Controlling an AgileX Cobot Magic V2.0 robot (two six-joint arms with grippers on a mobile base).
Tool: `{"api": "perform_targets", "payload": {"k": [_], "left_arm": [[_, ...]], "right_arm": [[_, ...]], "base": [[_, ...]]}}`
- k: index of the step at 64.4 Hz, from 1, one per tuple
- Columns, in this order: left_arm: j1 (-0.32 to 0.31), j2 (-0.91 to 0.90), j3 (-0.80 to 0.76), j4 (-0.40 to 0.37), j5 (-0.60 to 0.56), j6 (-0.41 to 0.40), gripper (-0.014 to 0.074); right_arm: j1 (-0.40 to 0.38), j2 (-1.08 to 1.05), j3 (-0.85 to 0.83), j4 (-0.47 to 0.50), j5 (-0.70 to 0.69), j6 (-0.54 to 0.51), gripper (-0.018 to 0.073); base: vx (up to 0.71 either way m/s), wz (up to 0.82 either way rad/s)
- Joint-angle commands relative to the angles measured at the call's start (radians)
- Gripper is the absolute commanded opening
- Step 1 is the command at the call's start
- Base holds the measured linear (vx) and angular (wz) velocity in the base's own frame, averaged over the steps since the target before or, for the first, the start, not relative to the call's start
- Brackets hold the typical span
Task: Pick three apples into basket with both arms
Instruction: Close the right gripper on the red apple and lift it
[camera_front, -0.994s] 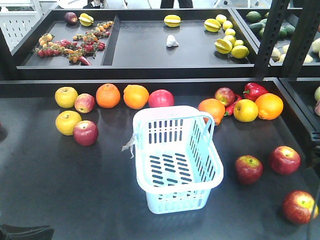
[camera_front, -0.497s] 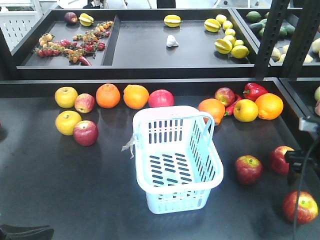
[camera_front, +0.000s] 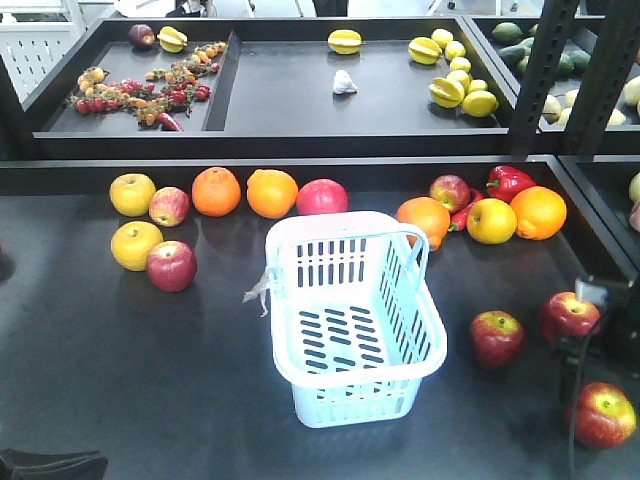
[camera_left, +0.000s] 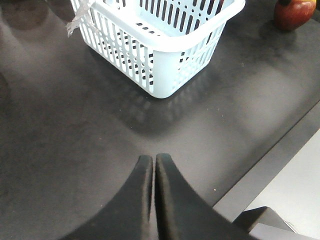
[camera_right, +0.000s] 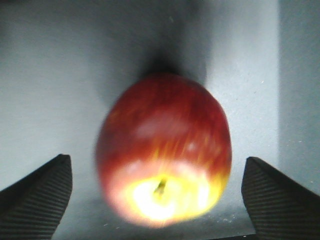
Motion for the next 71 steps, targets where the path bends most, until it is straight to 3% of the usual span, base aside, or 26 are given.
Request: {"api": "perform_targets", "payload": {"k": [1,12,19,46,56,62,71], "left_arm": [[-0.003,-0.001,-0.025,-0.024,-0.049,-0.006,-0.0008],[-0.003,-0.001,-0.025,-0.024,-0.049,-0.006,-0.0008],[-0.003,-0.001,-0.025,-0.024,-0.05,-0.006,-0.0008],[-0.003,-0.001,-0.025,-0.024,-0.051,-0.006,-0.0008],[-0.003,-0.001,-0.025,-0.024,-0.051,-0.006,-0.0008],[-0.003,-0.001,-0.025,-0.024,-0.051,-0.006,-0.0008],[-0.003,-0.001,-0.025,-0.024,-0.051,-0.006,-0.0008]], "right_arm": [[-0.007,-0.007,-0.023,-0.031,-0.002,0.011,0.0641],[-0.007,0.014,-0.022,-0.026,-0.019,0.01,0.0599],[-0.007,0.008,-0.023,-0.026,-0.017,0.006,0.0515],[-0.007,-0.214,-0.023,0.111,0.011,-0.129,-0.0015],[-0.007,-0.367,-0.023,0.211,0.071,-0.192,-0.0008],[0.005,-0.461,-0.022,0.322,0.108,-0.261,-0.0006],[0.103,-0.566,-0.022,0.474,0.119,-0.338,-0.0003]], "base": [[0.0,0.0],[0.0,0.0],[0.0,0.0],[0.0,0.0],[0.0,0.0],[0.0,0.0],[0.0,0.0]]}}
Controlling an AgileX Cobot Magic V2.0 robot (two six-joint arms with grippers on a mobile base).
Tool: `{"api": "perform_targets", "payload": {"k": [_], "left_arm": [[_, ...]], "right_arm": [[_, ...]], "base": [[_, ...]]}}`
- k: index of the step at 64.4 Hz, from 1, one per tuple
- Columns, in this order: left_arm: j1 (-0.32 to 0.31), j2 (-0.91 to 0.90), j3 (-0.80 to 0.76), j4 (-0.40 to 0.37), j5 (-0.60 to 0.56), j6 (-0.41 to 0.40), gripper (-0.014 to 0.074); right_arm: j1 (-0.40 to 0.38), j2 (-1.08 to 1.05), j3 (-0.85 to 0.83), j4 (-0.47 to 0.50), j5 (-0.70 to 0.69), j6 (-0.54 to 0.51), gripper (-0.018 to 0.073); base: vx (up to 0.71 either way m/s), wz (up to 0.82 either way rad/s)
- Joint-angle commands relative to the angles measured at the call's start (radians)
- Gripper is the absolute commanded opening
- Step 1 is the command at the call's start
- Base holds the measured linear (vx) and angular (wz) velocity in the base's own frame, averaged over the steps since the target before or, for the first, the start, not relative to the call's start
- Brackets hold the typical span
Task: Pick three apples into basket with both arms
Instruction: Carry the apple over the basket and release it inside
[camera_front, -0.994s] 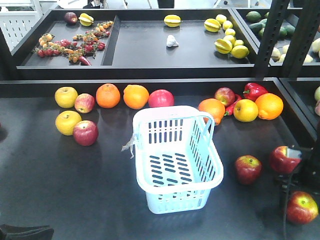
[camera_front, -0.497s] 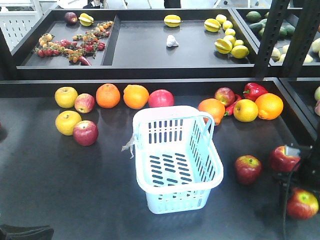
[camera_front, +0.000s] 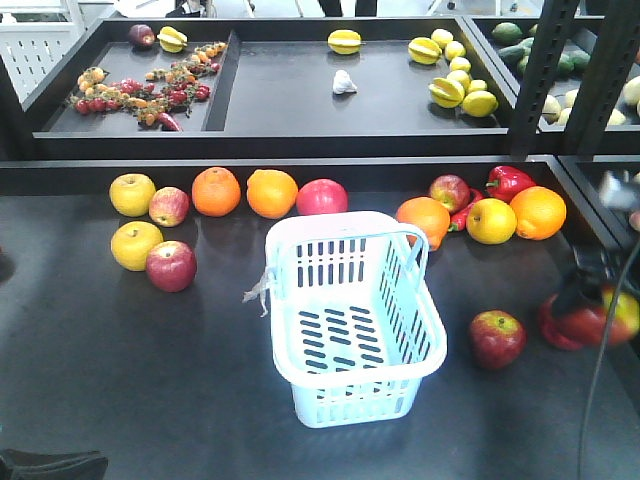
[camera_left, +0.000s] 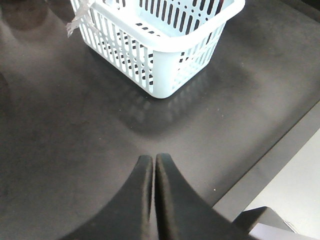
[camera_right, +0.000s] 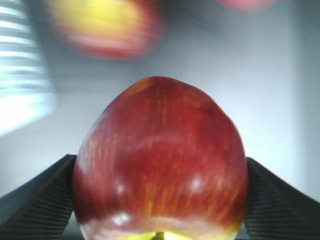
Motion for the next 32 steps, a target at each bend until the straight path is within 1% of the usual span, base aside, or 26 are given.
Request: {"api": "perform_targets", "payload": {"k": [1,6,8,11,20,27,32], "left_arm": [[-0.003,-0.001,-0.025,-0.024,-0.051,-0.006,-0.0008],[-0.003,-0.001,-0.025,-0.024,-0.051,-0.006,-0.0008],[-0.003,-0.001,-0.025,-0.024,-0.051,-0.006,-0.0008],[-0.003,-0.001,-0.025,-0.024,-0.051,-0.006,-0.0008],[-0.003,-0.001,-0.025,-0.024,-0.051,-0.006,-0.0008],[-0.003,-0.001,-0.025,-0.024,-0.051,-0.006,-0.0008],[-0.003,-0.001,-0.025,-0.024,-0.051,-0.006,-0.0008]], "right_arm": [[0.083,-0.099,-0.022,0.154,0.0,-0.067,-0.0003],[0.188,-0.107,-0.022,0.193,-0.041,-0.069,-0.0003],[0.218,-0.106,-0.022,0.2,-0.056,-0.065,-0.0003],[0.283,-0.094,-0.022,0.2,-0.096,-0.055,-0.0003],[0.417,-0.032,-0.022,0.211,-0.209,-0.027,-0.0001],[0.471,0.034,-0.022,0.211,-0.304,-0.028,-0.0001],[0.485,0.082,-0.023,0.218,-0.35,-0.028,0.0001]], "base": [[0.0,0.0],[0.0,0.0],[0.0,0.0],[0.0,0.0],[0.0,0.0],[0.0,0.0],[0.0,0.0]]}}
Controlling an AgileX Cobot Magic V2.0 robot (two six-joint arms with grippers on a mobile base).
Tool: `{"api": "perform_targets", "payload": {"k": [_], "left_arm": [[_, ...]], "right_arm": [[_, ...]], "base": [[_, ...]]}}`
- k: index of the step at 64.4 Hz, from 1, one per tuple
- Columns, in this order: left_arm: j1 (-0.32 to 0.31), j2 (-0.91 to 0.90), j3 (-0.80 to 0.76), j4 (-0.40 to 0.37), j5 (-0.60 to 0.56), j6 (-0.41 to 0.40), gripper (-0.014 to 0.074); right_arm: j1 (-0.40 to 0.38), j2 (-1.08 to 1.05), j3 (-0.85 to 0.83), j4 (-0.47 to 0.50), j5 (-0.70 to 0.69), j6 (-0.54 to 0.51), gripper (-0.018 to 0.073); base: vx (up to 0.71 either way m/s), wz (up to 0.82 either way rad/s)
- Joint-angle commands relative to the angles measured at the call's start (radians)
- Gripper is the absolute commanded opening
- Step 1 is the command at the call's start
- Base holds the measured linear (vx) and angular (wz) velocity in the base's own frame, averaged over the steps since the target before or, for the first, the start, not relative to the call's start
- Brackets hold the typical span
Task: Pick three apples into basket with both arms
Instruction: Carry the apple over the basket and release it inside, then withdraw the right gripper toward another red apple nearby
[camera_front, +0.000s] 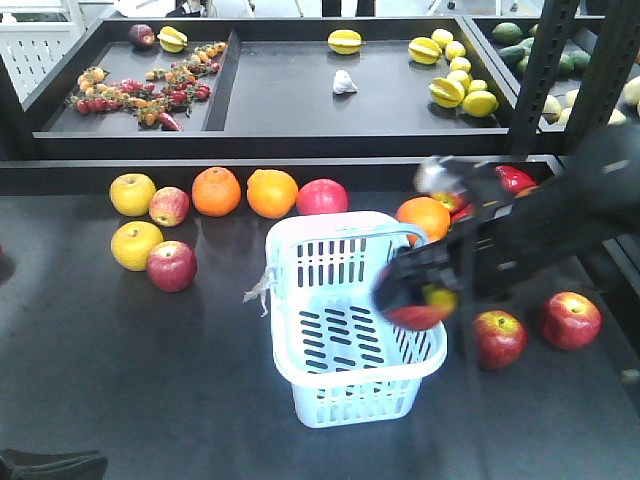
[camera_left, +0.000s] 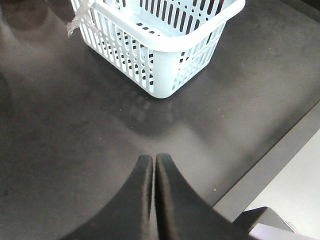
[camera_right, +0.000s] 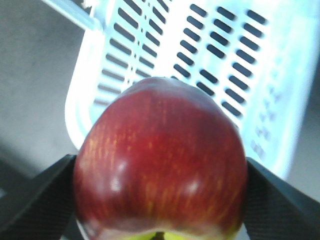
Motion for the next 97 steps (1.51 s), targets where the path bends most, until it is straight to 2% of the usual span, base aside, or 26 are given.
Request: {"api": "perform_targets", "payload": {"k": [1,8,26,34,39,54,59,64,76,97], "left_arm": [[-0.003,-0.001,-0.025,-0.024,-0.051,-0.006,-0.0008],[-0.003,-0.001,-0.025,-0.024,-0.051,-0.006,-0.0008],[-0.003,-0.001,-0.025,-0.024,-0.05,-0.006,-0.0008],[-0.003,-0.001,-0.025,-0.024,-0.05,-0.006,-0.0008],[-0.003,-0.001,-0.025,-0.024,-0.05,-0.006,-0.0008],[-0.003,-0.001,-0.025,-0.024,-0.05,-0.006,-0.0008],[-0.003,-0.001,-0.025,-0.024,-0.05,-0.006,-0.0008],[-0.003,-0.001,-0.025,-0.024,-0.05,-0.006,-0.0008],[-0.003,-0.001,-0.025,-0.024,-0.05,-0.006,-0.0008],[-0.003,-0.001,-0.025,-0.024,-0.051,-0.006,-0.0008]], "right_arm": [[0.021,0.023,-0.023,0.033,-0.113,0.001,0.0002],[0.024,0.078,-0.023,0.04,-0.16,-0.009,0.0015],[0.024,0.164,-0.023,0.09,-0.176,-0.07,0.0077],[0.024,0.185,-0.023,0.094,-0.182,-0.111,0.0141],[0.024,0.187,-0.023,0.1,-0.183,-0.134,0.0216],[0.024,0.187,-0.023,0.122,-0.204,-0.15,0.0571],[0.024,0.187,-0.023,0.122,-0.206,-0.149,0.0661],[0.024,0.187,-0.023,0.119,-0.208,-0.151,0.071],[0.024,0.186,-0.023,0.11,-0.191,-0.216,0.0718],[0.024,0.094,-0.024,0.109,-0.128,-0.233,0.0653]], "base": [[0.0,0.0],[0.0,0.0],[0.0,0.0],[0.0,0.0],[0.0,0.0],[0.0,0.0],[0.0,0.0],[0.0,0.0],[0.0,0.0],[0.0,0.0]]}}
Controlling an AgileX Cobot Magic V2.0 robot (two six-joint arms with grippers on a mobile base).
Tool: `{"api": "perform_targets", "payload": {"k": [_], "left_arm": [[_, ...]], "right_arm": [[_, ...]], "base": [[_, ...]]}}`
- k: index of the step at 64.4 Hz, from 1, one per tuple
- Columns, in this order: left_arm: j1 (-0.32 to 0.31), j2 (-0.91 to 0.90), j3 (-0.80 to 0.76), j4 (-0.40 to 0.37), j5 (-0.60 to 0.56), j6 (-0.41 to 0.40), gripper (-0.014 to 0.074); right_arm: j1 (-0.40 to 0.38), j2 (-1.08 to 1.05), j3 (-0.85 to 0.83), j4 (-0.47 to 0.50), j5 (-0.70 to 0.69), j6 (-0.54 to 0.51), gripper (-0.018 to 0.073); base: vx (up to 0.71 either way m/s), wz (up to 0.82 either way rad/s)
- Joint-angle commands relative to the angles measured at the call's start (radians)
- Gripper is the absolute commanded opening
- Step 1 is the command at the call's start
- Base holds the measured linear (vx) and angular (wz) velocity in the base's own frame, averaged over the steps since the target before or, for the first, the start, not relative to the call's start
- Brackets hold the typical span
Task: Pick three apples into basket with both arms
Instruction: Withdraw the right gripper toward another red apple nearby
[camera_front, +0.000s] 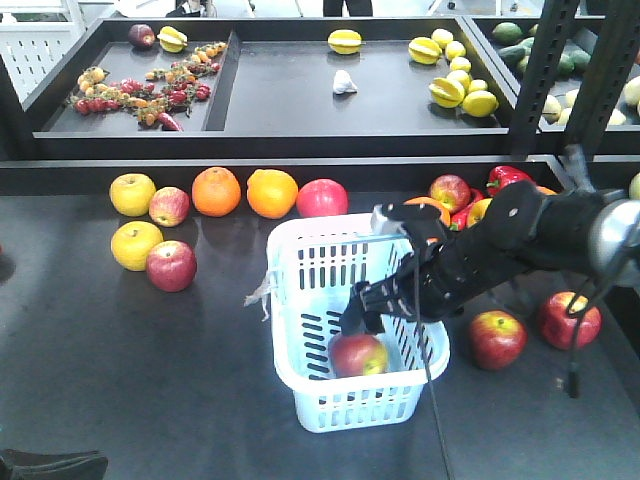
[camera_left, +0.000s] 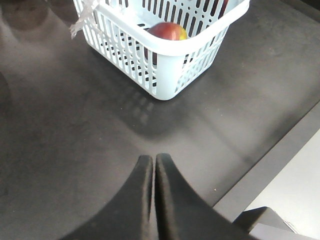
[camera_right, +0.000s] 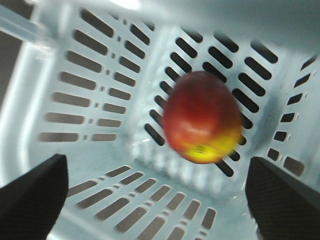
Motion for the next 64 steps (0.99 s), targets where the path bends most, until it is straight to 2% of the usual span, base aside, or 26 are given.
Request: {"api": "perform_targets", "payload": {"k": [1,7,15,22,33,46,50,58,64], "left_arm": [[-0.003,-0.001,-0.025,-0.024,-0.051,-0.006,-0.0008],[-0.003,-0.001,-0.025,-0.024,-0.053,-0.006,-0.0008],[-0.003,-0.001,-0.025,-0.024,-0.053,-0.006,-0.0008],[-0.003,-0.001,-0.025,-0.024,-0.053,-0.006,-0.0008],[-0.003,-0.001,-0.025,-0.024,-0.053,-0.006,-0.0008],[-0.003,-0.001,-0.025,-0.024,-0.053,-0.006,-0.0008],[-0.003,-0.001,-0.025,-0.024,-0.053,-0.006,-0.0008],[-0.003,-0.001,-0.025,-0.024,-0.053,-0.006,-0.0008],[-0.003,-0.001,-0.025,-0.024,-0.053,-0.006,-0.0008]], "right_arm": [[0.0,-0.1,-0.025,0.016,0.039,-0.013,0.0644],[-0.002,-0.154,-0.025,0.007,0.129,0.02,0.0596],[-0.002,-0.227,-0.024,-0.041,0.228,0.064,0.0477],[-0.004,-0.29,-0.024,-0.123,0.253,0.135,0.0316],[-0.004,-0.39,-0.024,-0.292,0.261,0.248,-0.0011],[-0.005,-0.431,-0.02,-0.546,0.249,0.438,-0.0008],[-0.026,-0.426,-0.02,-0.617,0.24,0.485,-0.0005],[-0.132,-0.4,-0.02,-0.617,0.198,0.489,0.0025],[-0.233,-0.364,-0.02,-0.536,0.185,0.425,0.0105]], "base": [[0.0,0.0],[0.0,0.0],[0.0,0.0],[0.0,0.0],[0.0,0.0],[0.0,0.0],[0.0,0.0],[0.0,0.0],[0.0,0.0]]}}
